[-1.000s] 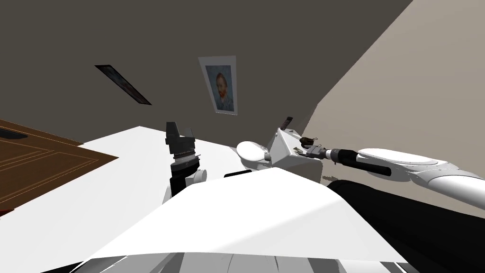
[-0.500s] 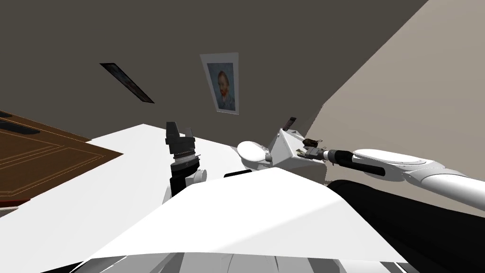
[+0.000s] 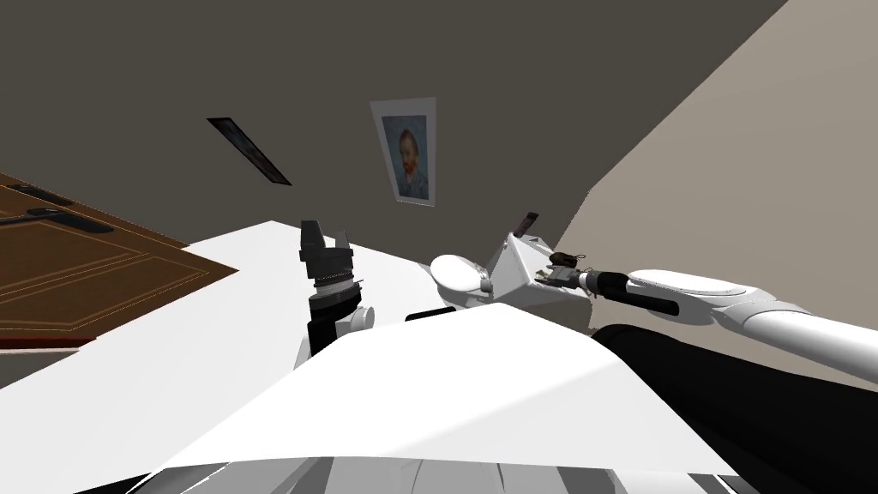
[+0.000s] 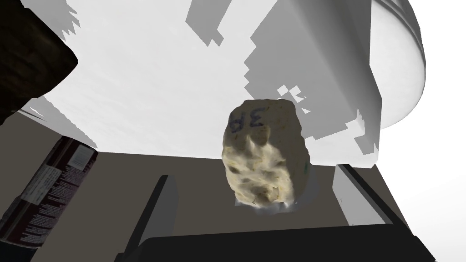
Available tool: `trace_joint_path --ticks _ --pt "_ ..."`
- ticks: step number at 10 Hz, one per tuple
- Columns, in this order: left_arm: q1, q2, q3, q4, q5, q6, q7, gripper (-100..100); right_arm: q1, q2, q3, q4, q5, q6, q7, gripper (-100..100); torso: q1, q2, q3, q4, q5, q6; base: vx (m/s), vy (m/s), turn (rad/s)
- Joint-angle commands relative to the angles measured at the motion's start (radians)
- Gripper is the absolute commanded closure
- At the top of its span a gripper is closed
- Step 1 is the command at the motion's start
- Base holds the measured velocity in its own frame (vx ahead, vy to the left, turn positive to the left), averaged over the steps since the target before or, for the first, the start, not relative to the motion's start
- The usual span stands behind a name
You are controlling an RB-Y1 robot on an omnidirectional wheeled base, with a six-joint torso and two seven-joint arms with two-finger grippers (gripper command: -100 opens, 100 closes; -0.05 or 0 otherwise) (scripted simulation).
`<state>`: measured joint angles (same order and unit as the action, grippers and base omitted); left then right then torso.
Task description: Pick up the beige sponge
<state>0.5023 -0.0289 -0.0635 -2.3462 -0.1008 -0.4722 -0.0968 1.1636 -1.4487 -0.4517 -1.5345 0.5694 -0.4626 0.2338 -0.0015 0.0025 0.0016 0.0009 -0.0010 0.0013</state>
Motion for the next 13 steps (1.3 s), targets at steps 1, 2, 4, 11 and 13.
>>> trace_joint_path --ticks 1,2,4,11,13 --pt "0.000 0.000 0.000 0.000 0.000 0.000 0.000 0 0.000 0.000 0.000 0.000 0.000 0.000 0.000 100 0.000 0.000 0.000 0.000 0.000 0.000 0.000 0.000 0.000" --pt "0.000 0.000 0.000 0.000 0.000 0.000 0.000 0 0.001 0.000 0.001 -0.001 0.000 -0.001 0.000 100 0.000 -0.001 -0.001 0.000 0.001 0.000 0.000 0.000 0.000" --pt "0.000 0.000 0.000 0.000 0.000 0.000 0.000 0 0.000 0.000 0.000 0.000 0.000 -0.001 0.001 100 0.000 -0.002 -0.001 0.000 0.000 0.000 0.000 0.000 0.000" --pt "0.000 0.000 0.000 0.000 0.000 0.000 0.000 0 0.057 0.033 -0.097 0.022 0.003 -0.108 0.051 100 0.003 -0.005 -0.003 -0.001 0.001 0.000 0.040 0.020 -0.082" --pt "0.000 0.000 0.000 0.000 0.000 0.000 0.000 0 0.048 0.031 -0.086 0.026 0.001 -0.103 0.049 0 0.002 -0.003 -0.002 -0.001 0.000 -0.001 0.007 0.008 -0.009"
